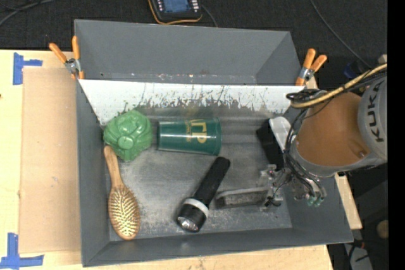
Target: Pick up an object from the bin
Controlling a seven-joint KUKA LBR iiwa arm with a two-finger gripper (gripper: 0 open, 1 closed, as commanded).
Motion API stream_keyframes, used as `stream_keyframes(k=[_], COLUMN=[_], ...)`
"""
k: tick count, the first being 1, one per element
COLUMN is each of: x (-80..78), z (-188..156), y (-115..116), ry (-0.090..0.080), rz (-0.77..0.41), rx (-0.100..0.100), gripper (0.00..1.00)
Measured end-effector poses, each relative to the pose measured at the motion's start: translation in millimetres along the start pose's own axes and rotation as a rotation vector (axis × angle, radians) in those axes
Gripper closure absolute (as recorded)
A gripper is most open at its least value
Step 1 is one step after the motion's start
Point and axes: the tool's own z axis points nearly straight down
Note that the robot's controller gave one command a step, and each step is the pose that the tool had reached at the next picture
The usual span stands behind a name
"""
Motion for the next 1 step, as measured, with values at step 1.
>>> stream_keyframes(k=[1], x=[-13.0], z=[-20.5], y=[3.2], ry=[-0.015], rz=[0.016], rx=[0.002], gripper=[1.0])
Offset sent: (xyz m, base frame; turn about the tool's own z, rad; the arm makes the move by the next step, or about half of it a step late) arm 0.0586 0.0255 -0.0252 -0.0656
